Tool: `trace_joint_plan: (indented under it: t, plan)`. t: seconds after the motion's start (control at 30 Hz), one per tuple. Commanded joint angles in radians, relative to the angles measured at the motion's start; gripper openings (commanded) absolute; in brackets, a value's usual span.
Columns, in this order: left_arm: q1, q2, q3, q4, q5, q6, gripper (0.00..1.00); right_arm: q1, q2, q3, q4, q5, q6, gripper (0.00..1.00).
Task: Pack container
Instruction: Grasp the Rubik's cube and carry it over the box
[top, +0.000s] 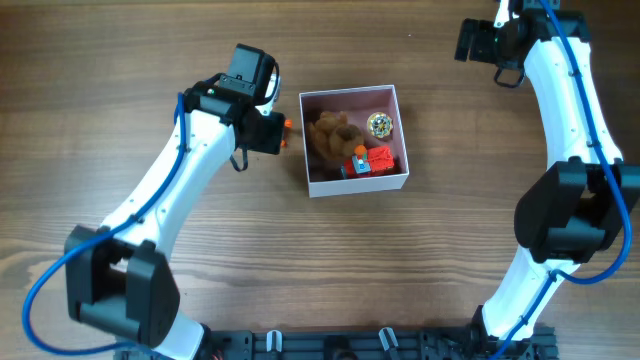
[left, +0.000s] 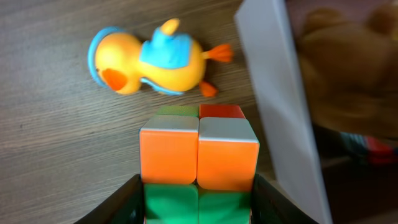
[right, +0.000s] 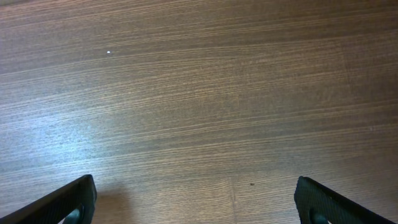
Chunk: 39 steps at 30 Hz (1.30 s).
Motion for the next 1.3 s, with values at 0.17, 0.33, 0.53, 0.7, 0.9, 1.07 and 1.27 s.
trace_joint_plan:
  t: [0.17,0.33,0.53,0.7,0.9,1.07,1.27]
  plan:
    - [-0.26,-0.164,0.021,0.095,0.034,-0.029,0.53,-0.004,-0.022,-0.003,0.003,-0.009,-0.005,1.0]
    - [-0.409,-0.159,0.021,0.267,0.065,-0.029,0.6,-0.004,-0.022,-0.003,0.003,-0.009,-0.005,1.0]
    - [-0.454,-0.103,0.021,0.378,0.061,-0.029,0.63,-0.004,-0.022,-0.003,0.003,-0.009,-0.005,1.0]
    - [-0.423,-0.092,0.021,0.372,0.061,-0.029,0.68,-0.004,-0.022,-0.003,0.003,-0.009,-0.005,1.0]
    - [-0.374,-0.101,0.021,0.36,0.137,-0.077,0.82,-0.004,-0.022,-0.003,0.003,-0.009,-0.005,1.0]
    - [-0.409,-0.055,0.021,0.357,0.23,-0.077,0.71,-0.004,-0.022,-0.003,0.003,-0.009,-0.005,1.0]
    - [-0.51,-0.034,0.021,0.319,0.24,-0.077,0.46,-0.004,-0.022,-0.003,0.003,-0.009,-0.005,1.0]
